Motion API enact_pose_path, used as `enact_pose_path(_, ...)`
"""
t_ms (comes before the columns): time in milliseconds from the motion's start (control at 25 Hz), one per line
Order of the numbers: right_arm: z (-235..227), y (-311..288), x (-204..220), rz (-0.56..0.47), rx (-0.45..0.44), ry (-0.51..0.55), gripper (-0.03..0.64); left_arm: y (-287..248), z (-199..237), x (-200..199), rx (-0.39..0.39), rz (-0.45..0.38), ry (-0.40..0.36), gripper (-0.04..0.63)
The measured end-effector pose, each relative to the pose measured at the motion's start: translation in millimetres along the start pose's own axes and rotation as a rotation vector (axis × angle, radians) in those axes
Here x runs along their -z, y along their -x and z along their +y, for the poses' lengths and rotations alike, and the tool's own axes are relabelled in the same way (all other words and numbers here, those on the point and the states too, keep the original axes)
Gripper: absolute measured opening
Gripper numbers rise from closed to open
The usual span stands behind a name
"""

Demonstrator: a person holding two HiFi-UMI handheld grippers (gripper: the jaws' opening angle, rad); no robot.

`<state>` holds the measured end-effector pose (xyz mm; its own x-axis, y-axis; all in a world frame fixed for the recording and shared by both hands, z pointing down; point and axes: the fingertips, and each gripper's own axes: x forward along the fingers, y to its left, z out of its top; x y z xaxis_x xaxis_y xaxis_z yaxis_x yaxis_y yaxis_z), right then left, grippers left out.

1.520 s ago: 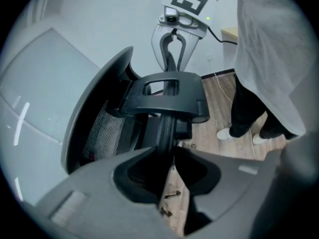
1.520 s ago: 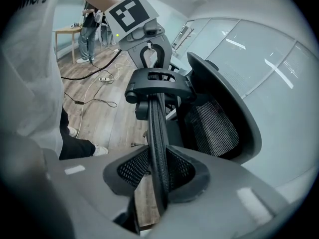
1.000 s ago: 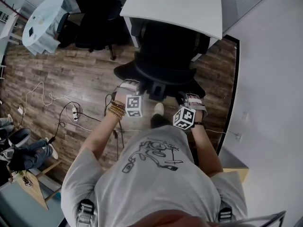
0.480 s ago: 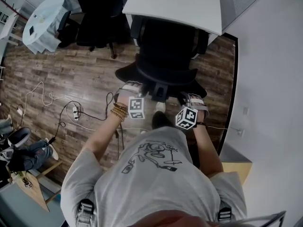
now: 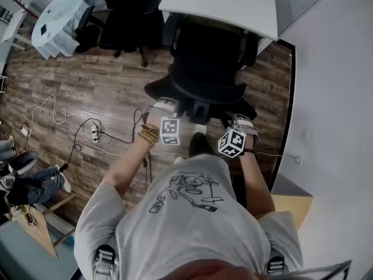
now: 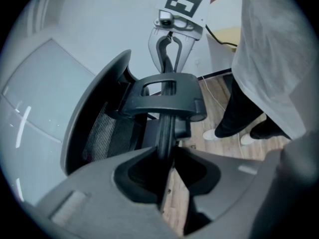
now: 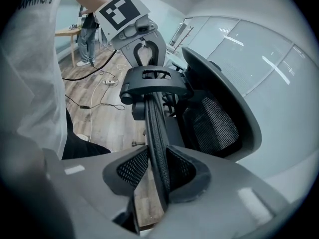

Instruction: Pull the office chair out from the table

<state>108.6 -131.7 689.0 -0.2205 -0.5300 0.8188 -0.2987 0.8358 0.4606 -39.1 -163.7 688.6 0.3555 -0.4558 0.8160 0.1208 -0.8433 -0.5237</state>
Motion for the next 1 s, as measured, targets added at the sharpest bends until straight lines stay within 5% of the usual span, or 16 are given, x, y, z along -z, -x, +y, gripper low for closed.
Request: enact_pose_path(1000,132.3,68.9,-16.4,-0.018,-0.005,-0.016,0.121,79.7,-125.8,-5.3,-0.005,0.004,-0.003,0.110)
